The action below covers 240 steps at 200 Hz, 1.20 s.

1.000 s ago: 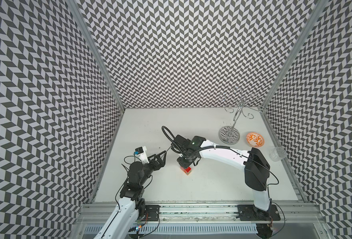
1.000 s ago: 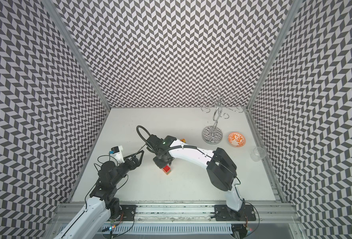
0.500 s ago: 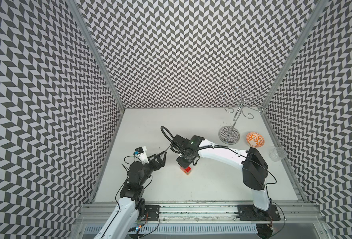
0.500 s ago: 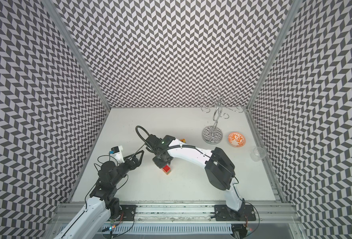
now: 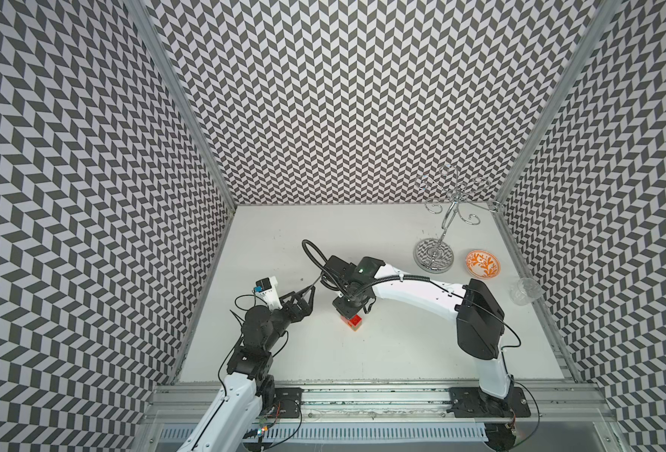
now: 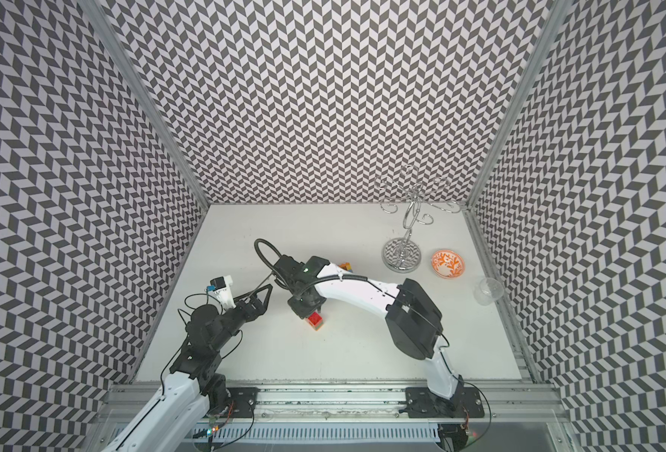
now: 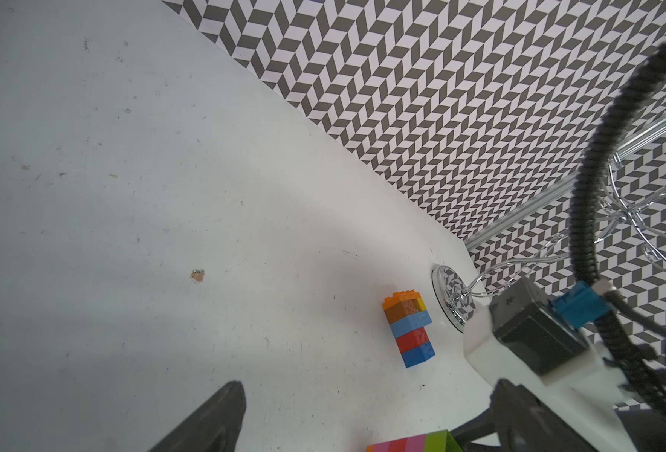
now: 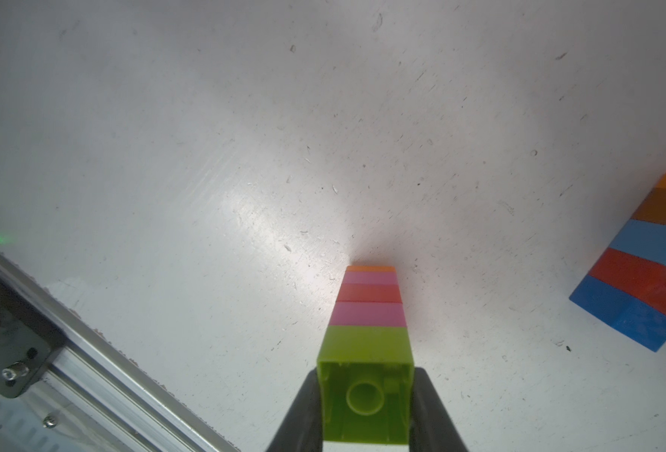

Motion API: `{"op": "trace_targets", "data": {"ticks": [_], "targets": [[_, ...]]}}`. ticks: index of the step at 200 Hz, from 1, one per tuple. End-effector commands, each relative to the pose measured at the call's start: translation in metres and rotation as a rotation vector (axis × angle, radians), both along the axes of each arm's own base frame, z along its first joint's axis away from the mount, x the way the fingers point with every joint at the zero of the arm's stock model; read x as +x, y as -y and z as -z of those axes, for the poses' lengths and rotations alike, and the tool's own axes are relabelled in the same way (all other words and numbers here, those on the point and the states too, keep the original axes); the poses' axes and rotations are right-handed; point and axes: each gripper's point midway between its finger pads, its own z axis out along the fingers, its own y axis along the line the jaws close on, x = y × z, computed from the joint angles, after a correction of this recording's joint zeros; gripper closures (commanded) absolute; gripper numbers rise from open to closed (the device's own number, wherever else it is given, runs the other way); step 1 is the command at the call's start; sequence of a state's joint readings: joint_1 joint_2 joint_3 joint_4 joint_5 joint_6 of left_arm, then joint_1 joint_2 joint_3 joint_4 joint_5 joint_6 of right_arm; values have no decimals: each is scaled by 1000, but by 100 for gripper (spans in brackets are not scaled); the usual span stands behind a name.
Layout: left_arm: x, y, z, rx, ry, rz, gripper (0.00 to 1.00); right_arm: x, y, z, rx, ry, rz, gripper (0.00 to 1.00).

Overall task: Assemble the letter p with lego
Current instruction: Assemble the lego brick with the lego brick, then pick up the lego brick from the center of the board.

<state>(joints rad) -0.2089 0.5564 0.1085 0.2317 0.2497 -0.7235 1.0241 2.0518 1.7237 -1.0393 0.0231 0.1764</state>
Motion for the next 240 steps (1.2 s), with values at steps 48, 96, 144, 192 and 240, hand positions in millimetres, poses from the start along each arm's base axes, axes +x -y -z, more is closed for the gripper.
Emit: {"op": "trace_targets", "data": {"ticks": [48, 96, 144, 192, 240], "targets": [[0, -1, -2, 0, 17, 2, 0, -7, 34, 64, -204, -35, 21, 77], [0, 0, -1, -1, 14, 4, 0, 19, -11, -41, 136, 149, 35, 33], [1, -1, 2, 3, 7, -3, 0, 2, 3, -21, 183, 144, 31, 11], [3, 0, 6, 2, -4, 0, 0, -10, 22, 2, 207, 164, 67, 5], [3, 0, 6, 2, -6, 0, 0, 10, 44, 22, 108, 263, 174, 1]]}}
